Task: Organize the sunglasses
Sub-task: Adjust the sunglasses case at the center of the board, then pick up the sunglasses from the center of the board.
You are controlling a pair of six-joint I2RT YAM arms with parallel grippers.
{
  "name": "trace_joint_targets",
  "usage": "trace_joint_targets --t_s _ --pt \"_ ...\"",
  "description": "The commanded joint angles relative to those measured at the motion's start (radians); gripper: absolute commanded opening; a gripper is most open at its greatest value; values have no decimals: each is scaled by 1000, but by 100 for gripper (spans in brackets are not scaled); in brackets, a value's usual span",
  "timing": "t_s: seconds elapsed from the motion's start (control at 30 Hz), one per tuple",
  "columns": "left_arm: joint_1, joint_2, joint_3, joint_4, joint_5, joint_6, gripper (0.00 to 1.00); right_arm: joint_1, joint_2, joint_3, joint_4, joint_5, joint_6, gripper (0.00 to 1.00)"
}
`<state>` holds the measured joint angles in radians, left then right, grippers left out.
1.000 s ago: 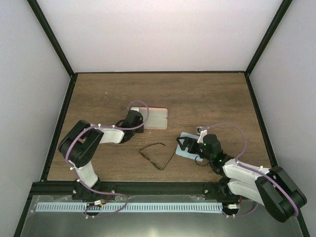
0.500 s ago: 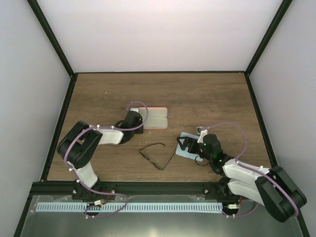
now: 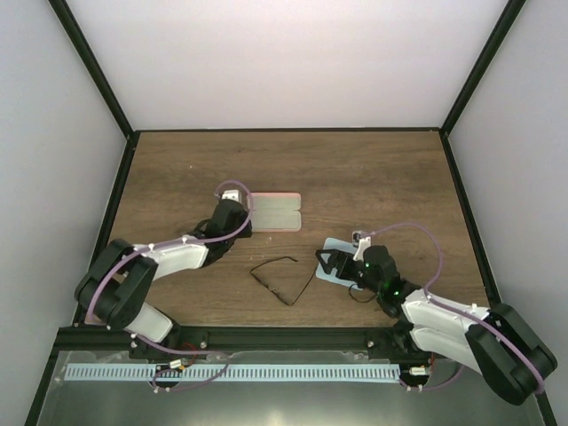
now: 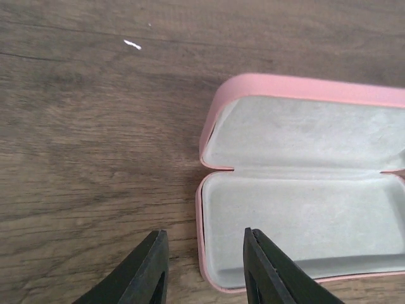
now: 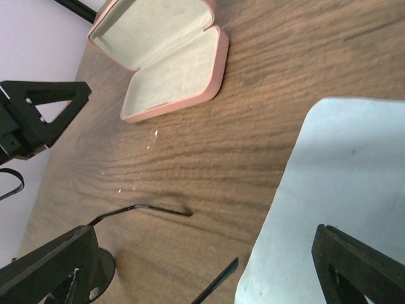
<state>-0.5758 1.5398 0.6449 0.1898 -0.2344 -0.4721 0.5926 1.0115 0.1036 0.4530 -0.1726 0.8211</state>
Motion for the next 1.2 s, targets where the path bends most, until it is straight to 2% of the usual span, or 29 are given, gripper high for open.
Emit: trace_joint_targets --t_s 0.0,0.1,0.23,0.37,0.5,0.63,0.8,1.07,1.17 --pt "-1 -93 -46 9 -28 -47 36 70 -63 -37 -44 81 87 94" --pt "-2 -155 -77 10 -38 -67 40 119 -92 -53 -56 85 118 93" --pt "-3 -250 -133 14 -85 -97 53 200 -102 -50 -91 144 142 92" --pt "-4 -326 -163 4 -98 -109 79 249 -27 -43 -56 174 151 87" --pt "-4 -360 -163 -16 -111 -104 93 292 116 6 12 158 156 76" --pt "-4 -362 -162 -27 -128 -90 95 344 252 58 61 170 175 69" --pt "-4 -358 -162 -35 -140 -82 95 376 339 92 103 171 188 66" --pt "-4 -350 -159 -26 -132 -79 95 386 280 112 14 220 187 40" --pt "-4 -330 -156 -20 -119 -75 95 386 242 123 -32 238 182 35"
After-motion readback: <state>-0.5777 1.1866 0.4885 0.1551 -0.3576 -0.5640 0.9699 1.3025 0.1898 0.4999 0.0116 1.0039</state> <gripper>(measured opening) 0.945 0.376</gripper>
